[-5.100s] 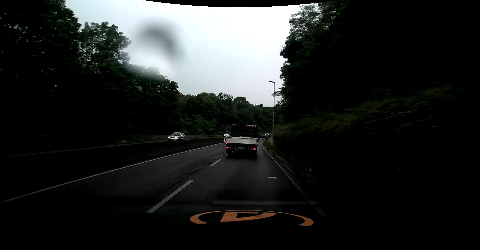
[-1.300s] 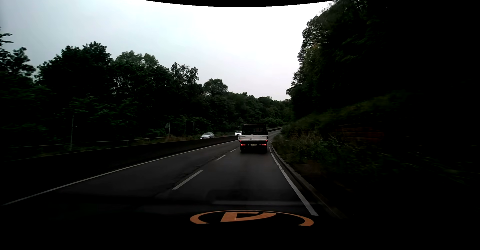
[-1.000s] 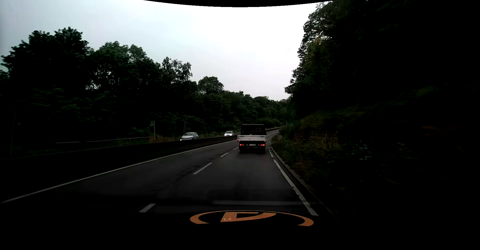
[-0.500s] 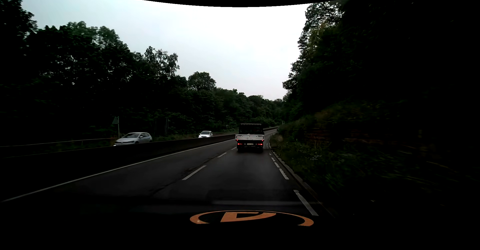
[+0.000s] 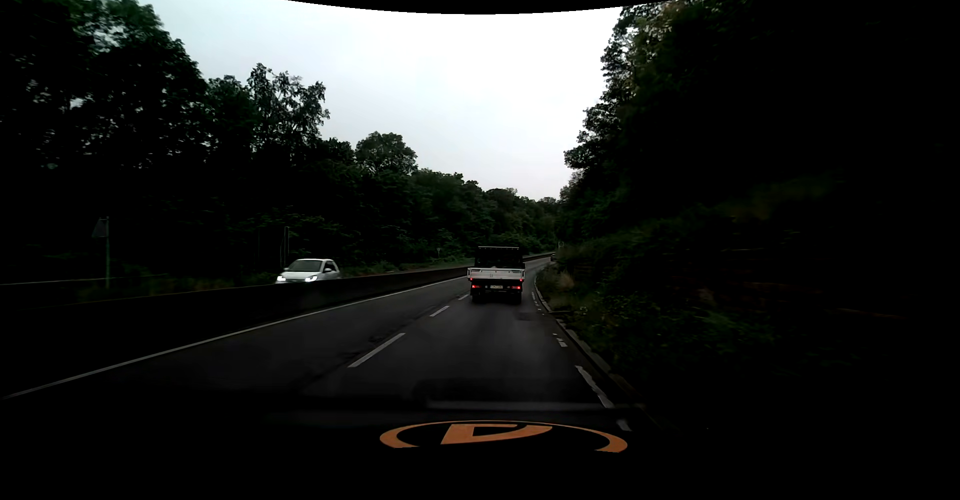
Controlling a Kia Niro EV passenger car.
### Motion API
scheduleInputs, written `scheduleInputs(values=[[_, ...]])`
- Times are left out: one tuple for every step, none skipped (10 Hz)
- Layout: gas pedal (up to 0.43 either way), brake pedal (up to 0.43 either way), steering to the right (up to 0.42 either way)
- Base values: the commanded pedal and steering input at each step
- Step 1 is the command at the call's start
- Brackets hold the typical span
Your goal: Follow the waypoints while adhering to traffic rules and regulations
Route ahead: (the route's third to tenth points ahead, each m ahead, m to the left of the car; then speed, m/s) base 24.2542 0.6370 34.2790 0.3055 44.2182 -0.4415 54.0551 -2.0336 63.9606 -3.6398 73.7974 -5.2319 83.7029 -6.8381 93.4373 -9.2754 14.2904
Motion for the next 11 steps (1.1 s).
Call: scheduleInputs(values=[[0.067, 0.0, 0.015], [0.028, 0.0, 0.015], [0.028, 0.0, 0.015], [0.008, 0.0, 0.013], [0.0, 0.0, 0.012], [0.0, 0.0, 0.011], [0.0, 0.0, 0.011], [0.0, 0.0, 0.01], [0.0, 0.0, 0.008], [0.02, 0.0, 0.007], [0.028, 0.0, 0.008]])
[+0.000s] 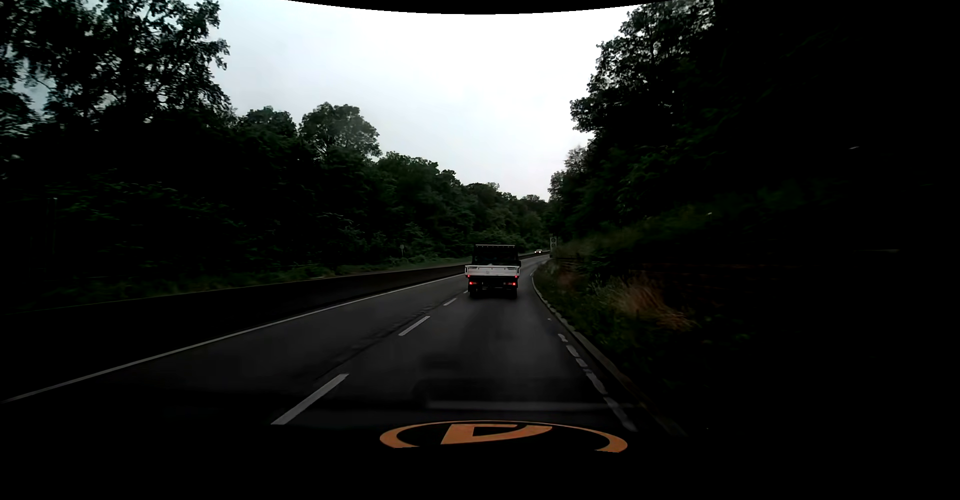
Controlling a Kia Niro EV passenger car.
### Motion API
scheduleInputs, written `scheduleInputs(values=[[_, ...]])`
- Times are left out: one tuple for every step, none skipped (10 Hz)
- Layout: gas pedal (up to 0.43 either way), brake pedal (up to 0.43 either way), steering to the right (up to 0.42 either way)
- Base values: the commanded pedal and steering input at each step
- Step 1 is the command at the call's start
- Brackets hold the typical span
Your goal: Follow the waypoints while adhering to traffic rules and regulations
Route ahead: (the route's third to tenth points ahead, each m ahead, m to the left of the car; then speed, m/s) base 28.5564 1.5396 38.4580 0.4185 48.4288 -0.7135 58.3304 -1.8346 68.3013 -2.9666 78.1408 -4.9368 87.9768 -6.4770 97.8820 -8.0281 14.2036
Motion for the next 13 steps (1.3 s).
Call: scheduleInputs(values=[[0.039, 0.0, 0.008], [0.039, 0.0, 0.008], [0.059, 0.0, 0.008], [0.059, 0.0, 0.011], [0.059, 0.0, 0.013], [0.059, 0.0, 0.013], [0.059, 0.0, 0.013], [0.059, 0.0, 0.013], [0.059, 0.0, 0.012], [0.067, 0.0, 0.013], [0.067, 0.0, 0.012], [0.067, 0.0, 0.01], [0.067, 0.0, 0.009]])
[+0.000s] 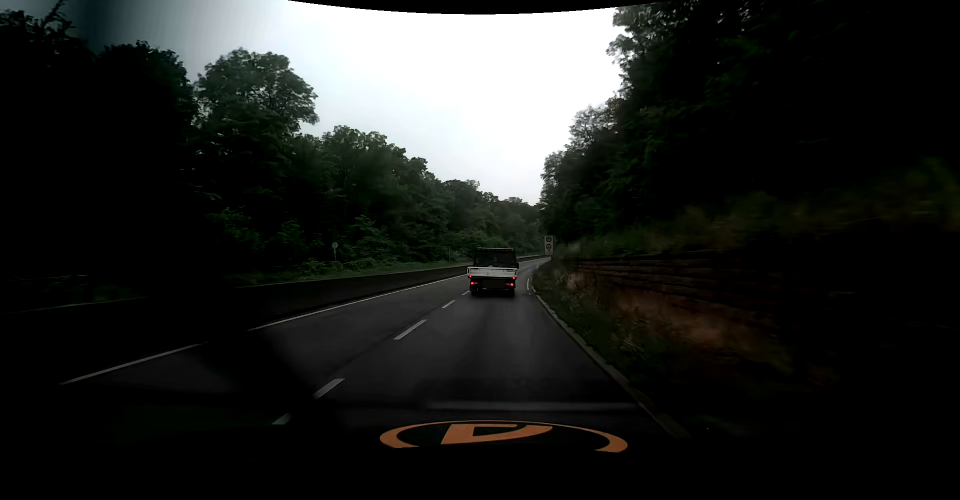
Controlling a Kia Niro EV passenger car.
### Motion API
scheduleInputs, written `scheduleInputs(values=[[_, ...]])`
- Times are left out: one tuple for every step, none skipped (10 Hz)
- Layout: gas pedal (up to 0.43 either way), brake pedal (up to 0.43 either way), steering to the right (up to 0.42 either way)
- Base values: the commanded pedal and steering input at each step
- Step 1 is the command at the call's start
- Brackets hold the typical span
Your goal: Follow the waypoints while adhering to traffic rules and regulations
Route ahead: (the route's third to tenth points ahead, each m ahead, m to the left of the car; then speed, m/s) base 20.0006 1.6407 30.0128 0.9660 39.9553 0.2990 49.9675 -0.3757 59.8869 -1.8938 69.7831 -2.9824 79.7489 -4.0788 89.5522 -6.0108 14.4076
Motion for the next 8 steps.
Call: scheduleInputs(values=[[0.087, 0.0, 0.009], [0.087, 0.0, 0.009], [0.098, 0.0, 0.008], [0.098, 0.0, 0.009], [0.098, 0.0, 0.009], [0.098, 0.0, 0.011], [0.098, 0.0, 0.011], [0.098, 0.0, 0.01]])
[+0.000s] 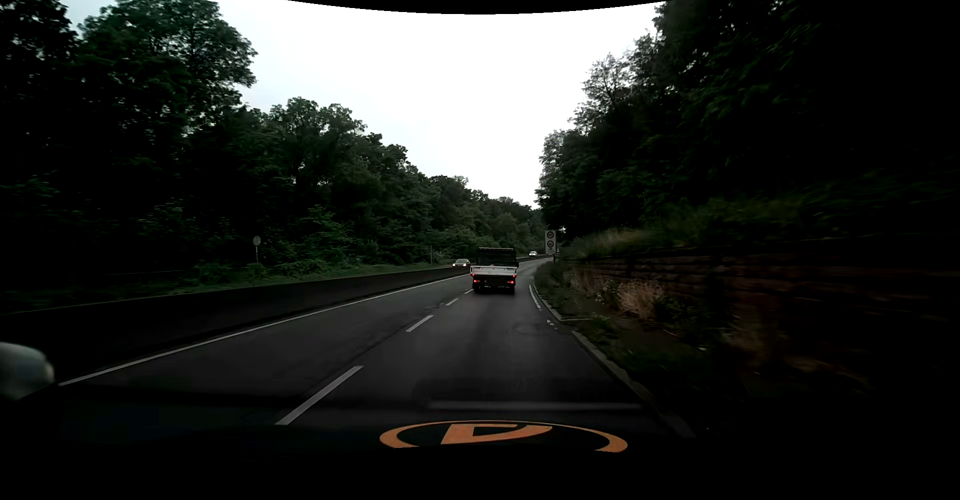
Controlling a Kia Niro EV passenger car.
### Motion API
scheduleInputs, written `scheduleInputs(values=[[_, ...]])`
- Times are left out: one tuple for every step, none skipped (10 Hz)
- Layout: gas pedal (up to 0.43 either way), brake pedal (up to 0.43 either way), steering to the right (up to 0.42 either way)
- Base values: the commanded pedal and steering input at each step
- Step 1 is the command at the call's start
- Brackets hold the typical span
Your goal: Follow the waypoints while adhering to traffic rules and regulations
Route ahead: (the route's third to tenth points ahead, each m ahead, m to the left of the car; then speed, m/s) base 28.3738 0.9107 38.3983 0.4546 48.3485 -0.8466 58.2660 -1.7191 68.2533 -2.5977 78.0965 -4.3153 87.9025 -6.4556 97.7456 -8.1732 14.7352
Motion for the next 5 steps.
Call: scheduleInputs(values=[[0.098, 0.0, 0.01], [0.098, 0.0, 0.01], [0.098, 0.0, 0.01], [0.098, 0.0, 0.01], [0.098, 0.0, 0.01]])
